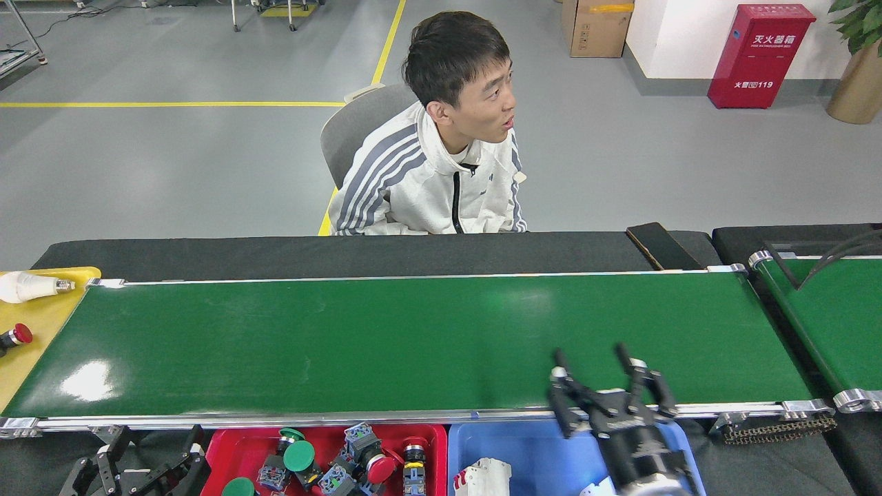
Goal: Pick switch part from conveyor to tray
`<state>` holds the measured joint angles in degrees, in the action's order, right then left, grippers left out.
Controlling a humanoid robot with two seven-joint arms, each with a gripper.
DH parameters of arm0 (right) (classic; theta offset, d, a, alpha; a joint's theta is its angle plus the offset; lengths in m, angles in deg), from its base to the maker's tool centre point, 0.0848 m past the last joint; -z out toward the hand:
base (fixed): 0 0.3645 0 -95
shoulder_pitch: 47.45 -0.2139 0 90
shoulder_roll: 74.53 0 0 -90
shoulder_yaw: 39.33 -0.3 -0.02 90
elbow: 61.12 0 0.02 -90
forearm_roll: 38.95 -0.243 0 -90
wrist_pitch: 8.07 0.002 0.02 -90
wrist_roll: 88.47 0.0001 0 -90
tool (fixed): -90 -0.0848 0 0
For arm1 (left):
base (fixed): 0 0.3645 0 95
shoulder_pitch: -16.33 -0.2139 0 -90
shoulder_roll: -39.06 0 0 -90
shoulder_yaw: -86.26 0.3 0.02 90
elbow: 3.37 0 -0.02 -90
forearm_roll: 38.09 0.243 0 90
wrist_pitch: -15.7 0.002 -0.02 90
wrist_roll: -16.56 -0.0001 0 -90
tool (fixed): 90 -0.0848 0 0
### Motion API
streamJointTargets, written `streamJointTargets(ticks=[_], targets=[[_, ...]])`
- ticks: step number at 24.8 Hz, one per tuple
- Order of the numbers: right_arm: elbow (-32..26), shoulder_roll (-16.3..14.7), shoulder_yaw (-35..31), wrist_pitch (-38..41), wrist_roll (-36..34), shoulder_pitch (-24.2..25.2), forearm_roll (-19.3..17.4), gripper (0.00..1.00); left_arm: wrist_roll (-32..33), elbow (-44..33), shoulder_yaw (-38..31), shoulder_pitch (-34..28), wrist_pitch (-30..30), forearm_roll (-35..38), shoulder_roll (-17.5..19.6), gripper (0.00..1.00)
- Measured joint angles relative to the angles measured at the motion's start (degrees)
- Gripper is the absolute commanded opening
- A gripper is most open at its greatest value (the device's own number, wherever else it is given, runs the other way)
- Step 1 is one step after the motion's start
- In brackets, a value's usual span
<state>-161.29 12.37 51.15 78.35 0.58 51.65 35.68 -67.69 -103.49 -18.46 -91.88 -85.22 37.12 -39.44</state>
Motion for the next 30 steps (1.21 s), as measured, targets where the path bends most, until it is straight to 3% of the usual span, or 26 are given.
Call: streamJointTargets(ticks=[4, 8, 14, 30], targets=[[-0.2, -1.2, -8.9, 5.1, -0.4, 2.7, -3.7, 0.99, -1.1, 0.0, -0.4, -0.6, 0.0, -0.2, 0.1, 1.0], [-0.3, -1.2, -13.6, 10.5, -0.4, 5.0, -4.7, 0.99, -3.6, -0.4, -1.6, -2.3, -0.1, -0.2, 0.1, 1.0], [-0.3, -1.2, -14.1, 12.4, -0.5, 8.0, -4.8, 0.99, -4.4, -0.5, -2.1, -4.2, -0.1, -0.3, 0.1, 1.0], [-0.3, -1.1, -14.1, 13.5, -0.5, 7.8, -4.8, 0.99, -4.6, -0.5, -2.7, -4.2, 0.1, -0.3, 0.1, 1.0]])
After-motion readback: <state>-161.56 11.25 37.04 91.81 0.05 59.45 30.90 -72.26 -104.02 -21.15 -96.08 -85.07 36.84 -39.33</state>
